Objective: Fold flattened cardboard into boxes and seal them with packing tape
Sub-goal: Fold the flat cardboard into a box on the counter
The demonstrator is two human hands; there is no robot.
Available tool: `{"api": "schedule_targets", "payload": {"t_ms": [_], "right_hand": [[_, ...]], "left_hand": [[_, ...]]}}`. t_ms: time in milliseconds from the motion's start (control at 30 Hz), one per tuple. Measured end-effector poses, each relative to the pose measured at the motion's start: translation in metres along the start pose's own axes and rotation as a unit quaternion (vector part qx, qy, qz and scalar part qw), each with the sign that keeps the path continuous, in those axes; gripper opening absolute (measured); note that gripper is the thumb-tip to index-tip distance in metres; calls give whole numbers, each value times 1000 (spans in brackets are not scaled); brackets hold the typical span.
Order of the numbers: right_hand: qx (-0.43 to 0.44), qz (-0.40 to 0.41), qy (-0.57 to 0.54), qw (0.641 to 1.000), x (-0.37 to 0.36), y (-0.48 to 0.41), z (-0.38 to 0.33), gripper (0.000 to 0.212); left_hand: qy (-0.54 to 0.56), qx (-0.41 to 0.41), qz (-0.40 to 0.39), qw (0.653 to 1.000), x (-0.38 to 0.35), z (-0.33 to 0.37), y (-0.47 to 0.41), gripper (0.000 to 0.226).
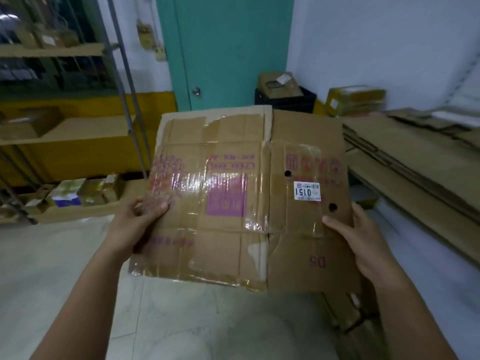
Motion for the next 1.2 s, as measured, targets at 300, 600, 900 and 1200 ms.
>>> {"api": "schedule_targets", "payload": {"t_ms": [300,600,900,1200], "right_hand": [[18,234,48,971,47,94,21,52],[-23,500,128,856,32,261,40,57],[-59,694,113,708,-23,493,38,55],[-59,834,87,541,-117,728,49,61]], "left_hand": [[-4,-31,-168,985,-111,-1,-70,63],[-61,-106,-406,906,-255,11,-80,64],[-78,-82,-629,769,-353,9,112,48],[-101,-102,-786,602,-369,-2,381,45]]}}
Point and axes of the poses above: each hand's wrist, its own y-axis away from the middle knuckle, its own x-axis out of the back of the hand, z = x × y, the point moved 4 cm from there along -y, towards the middle knuckle, and after that the axes turned 5 degrees about x, right-handed, at the moved point
